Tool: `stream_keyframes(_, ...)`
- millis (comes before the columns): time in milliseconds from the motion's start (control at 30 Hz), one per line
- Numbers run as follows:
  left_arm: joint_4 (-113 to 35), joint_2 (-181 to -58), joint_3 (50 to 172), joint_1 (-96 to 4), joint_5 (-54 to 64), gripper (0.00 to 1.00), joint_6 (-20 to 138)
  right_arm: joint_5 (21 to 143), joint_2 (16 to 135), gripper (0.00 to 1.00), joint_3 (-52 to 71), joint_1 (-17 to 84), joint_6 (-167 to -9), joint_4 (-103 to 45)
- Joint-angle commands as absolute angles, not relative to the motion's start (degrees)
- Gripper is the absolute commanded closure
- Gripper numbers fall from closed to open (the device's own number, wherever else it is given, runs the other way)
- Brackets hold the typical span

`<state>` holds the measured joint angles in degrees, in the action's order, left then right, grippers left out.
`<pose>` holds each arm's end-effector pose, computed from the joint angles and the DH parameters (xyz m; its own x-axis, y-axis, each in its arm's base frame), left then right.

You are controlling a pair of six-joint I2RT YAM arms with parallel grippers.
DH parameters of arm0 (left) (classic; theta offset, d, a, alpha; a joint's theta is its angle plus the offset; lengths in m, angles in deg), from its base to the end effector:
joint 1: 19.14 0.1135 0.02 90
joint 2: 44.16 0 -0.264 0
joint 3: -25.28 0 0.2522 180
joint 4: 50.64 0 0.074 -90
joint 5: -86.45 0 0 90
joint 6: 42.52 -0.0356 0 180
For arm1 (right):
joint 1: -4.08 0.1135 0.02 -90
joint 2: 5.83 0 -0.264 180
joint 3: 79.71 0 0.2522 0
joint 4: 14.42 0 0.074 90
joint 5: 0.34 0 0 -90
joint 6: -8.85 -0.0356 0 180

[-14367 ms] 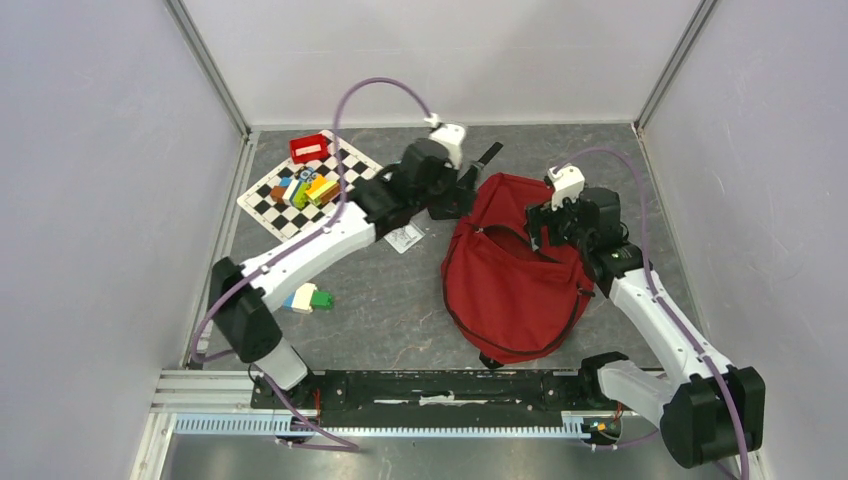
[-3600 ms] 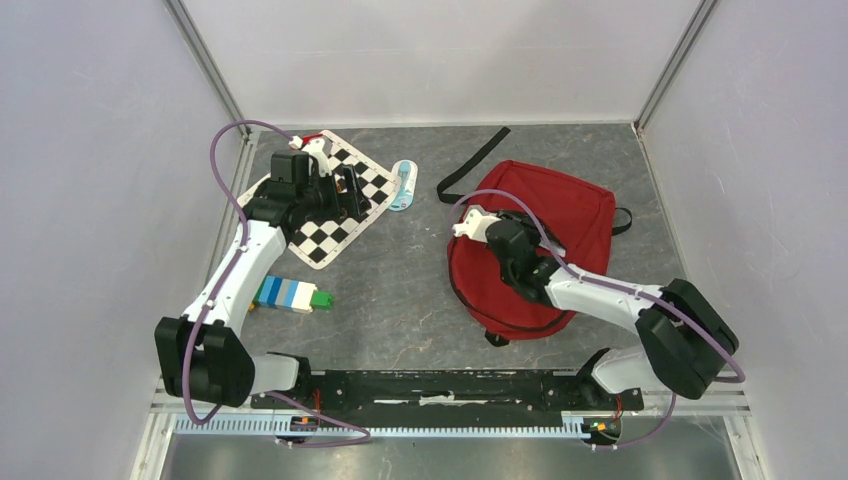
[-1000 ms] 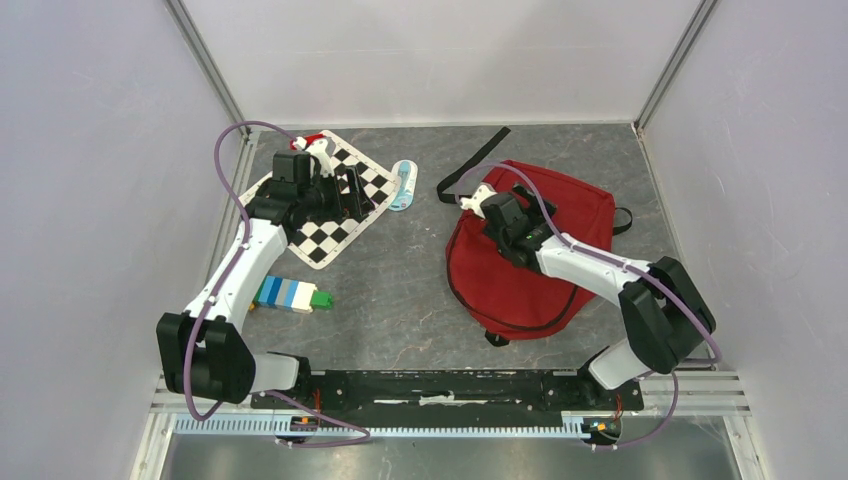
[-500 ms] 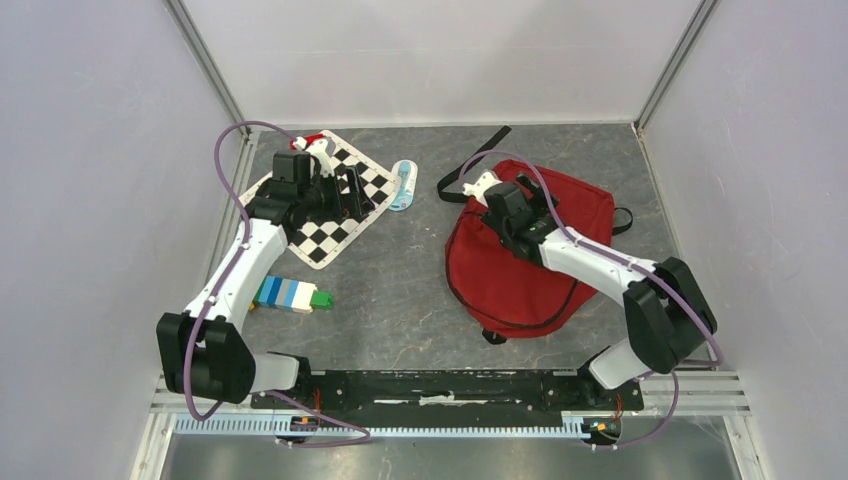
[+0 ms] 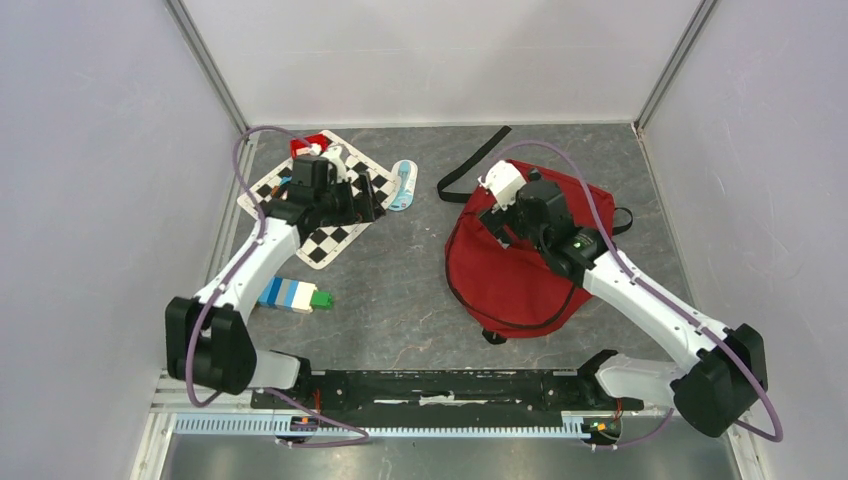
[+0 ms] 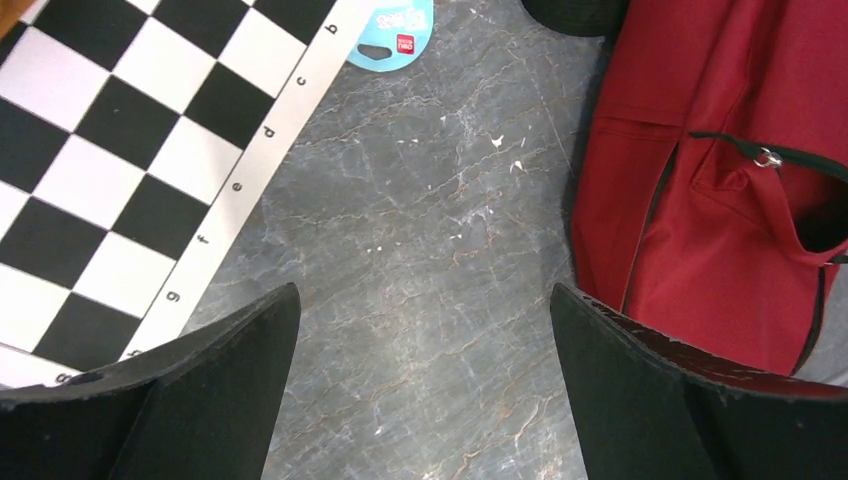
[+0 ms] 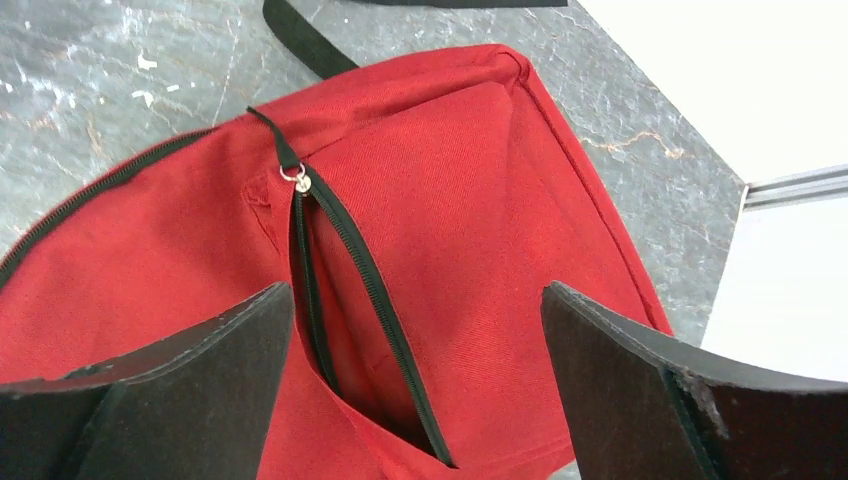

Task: Pack the student bag
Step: Place the stationery in the student bag, then pick up the stationery from the center of the board.

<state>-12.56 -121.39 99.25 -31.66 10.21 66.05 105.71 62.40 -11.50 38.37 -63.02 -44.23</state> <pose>0.2861 -0.0722 0.2849 -0.7338 -0.1539 -0.6617 0.1595 0.9077 -0.3880 0.2271 0.1429 0.3048 -0.2838 -0.5554 -0.7816 -0.4541 0.7958 -0.4006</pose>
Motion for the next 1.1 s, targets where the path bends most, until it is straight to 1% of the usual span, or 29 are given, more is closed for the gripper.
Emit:
stream_keyframes(0,-16.49,-127.76,106.30,-35.94,3.62,0.00,69.95,106.36,60.41,0.02,-12.66,37.70,-70.71,-39.78)
stream_keyframes(67,-16.35,-132.57,111.08,-36.75,2.74,0.00,70.61,110.10,59.82,0.02,-14.49,37.00,-72.05,-35.95)
stream_keyframes(167,-15.46,-140.48,118.46,-37.20,1.17,0.00,70.55,111.15,60.45,0.02,-13.45,33.49,-75.61,-34.38)
stream_keyframes(333,-9.29,-155.32,136.04,-37.34,-0.84,0.00,68.83,110.87,63.04,0.02,-8.42,27.82,-82.57,-38.02)
stream_keyframes(500,-6.37,-169.04,152.50,-38.00,-2.90,0.00,64.62,113.44,62.32,0.02,-5.38,24.75,-87.14,-41.82)
stream_keyframes(567,-1.50,-175.13,162.29,-38.08,-5.79,0.02,63.21,113.43,61.71,0.02,-4.90,23.77,-89.20,-42.60)
stream_keyframes(633,0.89,-179.22,167.15,-38.13,-7.06,0.04,62.18,113.44,61.34,0.02,-4.76,23.36,-90.67,-43.09)
stream_keyframes(767,0.91,-182.28,168.28,-38.13,-8.68,0.08,61.20,113.90,61.64,0.05,-5.34,22.98,-94.12,-43.98)
stream_keyframes(1067,0.85,-185.49,167.52,-39.20,-10.26,0.20,57.34,112.44,65.38,0.06,-3.00,22.45,-97.38,-45.53)
